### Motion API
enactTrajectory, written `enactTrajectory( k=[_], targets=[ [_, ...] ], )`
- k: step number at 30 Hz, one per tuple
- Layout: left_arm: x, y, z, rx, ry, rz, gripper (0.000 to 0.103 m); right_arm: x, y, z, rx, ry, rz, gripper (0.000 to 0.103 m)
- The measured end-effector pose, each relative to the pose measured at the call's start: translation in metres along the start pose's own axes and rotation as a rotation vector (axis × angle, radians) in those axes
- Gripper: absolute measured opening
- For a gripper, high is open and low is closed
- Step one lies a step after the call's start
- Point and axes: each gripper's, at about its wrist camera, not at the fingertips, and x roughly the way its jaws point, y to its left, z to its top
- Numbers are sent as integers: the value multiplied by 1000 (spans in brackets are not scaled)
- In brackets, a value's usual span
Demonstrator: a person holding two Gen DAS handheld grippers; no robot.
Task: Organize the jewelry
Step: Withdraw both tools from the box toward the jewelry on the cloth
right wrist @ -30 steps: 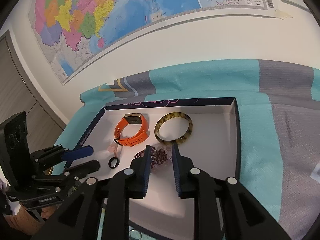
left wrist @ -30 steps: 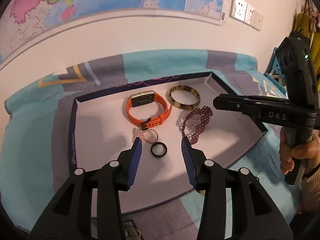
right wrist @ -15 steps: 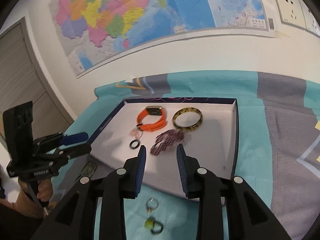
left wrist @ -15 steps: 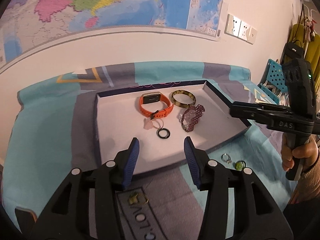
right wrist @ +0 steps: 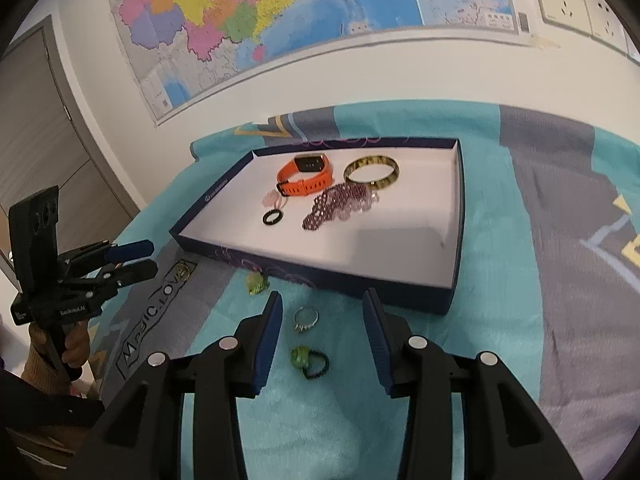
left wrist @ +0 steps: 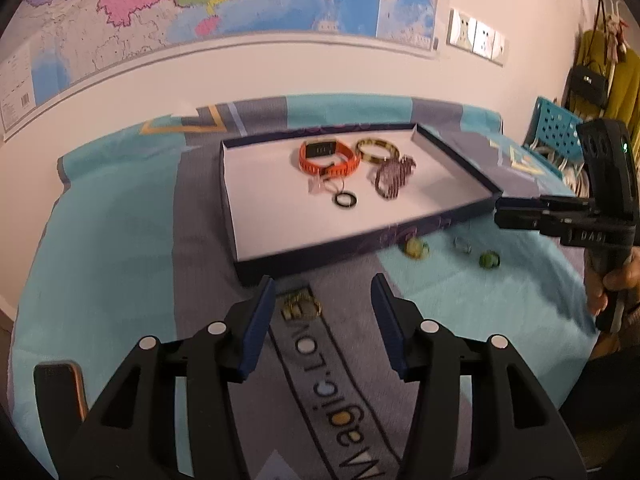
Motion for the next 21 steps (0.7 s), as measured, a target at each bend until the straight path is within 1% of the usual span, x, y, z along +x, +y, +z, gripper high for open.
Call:
enactTrajectory(
  k=[4,8,14,21],
  targets=[
    [4,0,-6,-7,19,-2,49,2,3,-4,-4,9,-4,44],
    [9,2,-8,-20,32,1,49,3,5,-7,-8,18,-3,44],
    [22,6,-7,-42,75,12,49,5,5,-12,3,31,-5,44],
    [29,6,-3,-51,88,8,48,5,5,-13,0,36,-10,44]
  ],
)
